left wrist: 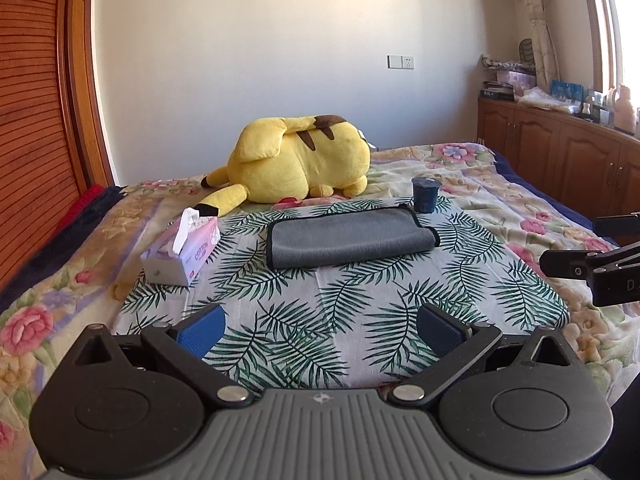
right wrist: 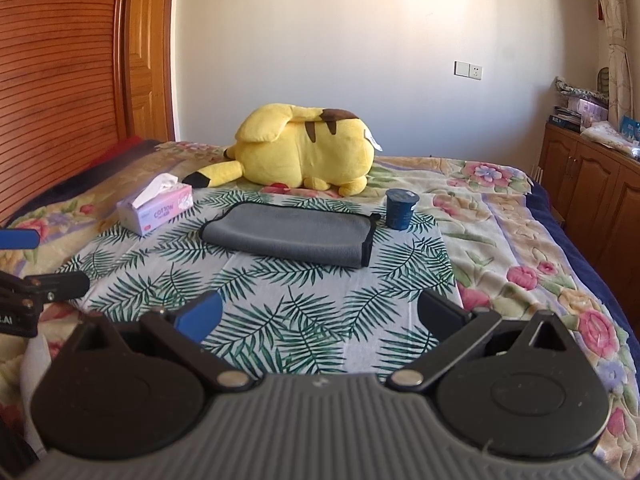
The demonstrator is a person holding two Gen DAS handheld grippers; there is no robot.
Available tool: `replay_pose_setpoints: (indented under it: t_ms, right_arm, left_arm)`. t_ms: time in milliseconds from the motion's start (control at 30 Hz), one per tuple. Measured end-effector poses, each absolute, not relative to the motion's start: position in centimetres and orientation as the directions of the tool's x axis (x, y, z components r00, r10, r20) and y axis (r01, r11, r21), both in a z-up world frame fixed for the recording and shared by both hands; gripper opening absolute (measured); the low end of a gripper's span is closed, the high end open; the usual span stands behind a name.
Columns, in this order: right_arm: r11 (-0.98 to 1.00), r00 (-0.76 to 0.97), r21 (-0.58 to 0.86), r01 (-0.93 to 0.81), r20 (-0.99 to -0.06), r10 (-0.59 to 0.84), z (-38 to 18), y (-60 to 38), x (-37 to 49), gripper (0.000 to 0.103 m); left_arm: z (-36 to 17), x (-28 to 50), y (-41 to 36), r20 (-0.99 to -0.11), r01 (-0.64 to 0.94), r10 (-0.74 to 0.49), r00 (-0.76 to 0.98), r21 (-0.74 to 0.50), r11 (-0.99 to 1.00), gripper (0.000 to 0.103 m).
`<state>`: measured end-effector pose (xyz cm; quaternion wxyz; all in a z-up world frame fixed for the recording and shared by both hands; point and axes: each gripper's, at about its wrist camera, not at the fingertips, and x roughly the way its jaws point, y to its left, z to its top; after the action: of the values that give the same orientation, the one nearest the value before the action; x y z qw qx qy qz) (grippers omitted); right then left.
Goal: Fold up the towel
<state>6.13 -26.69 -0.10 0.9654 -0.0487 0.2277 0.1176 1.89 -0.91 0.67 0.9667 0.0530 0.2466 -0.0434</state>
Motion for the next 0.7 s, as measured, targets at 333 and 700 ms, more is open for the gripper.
replay_pose_setpoints:
  t_ms: [333, 700]
  right_arm:
    - [0.974, 0.873, -0.042, -0.224, -0.453, 0.181, -0.9, -26.9, 6.0, 0.103]
    - [0.976, 0.880, -0.052, -0.210, -0.445, 0.166, -1.3, -26.9, 5.8, 0.103]
  left_arm:
    - [-1.0, 1.9, -0.3, -0.467, 0.076, -0.036, 0.883, 0.068, 0.995, 0.087]
    - [-1.9, 1.6, 0.2, -0.464, 0.066, -0.027, 0.885, 0.069, 0.995, 0.087]
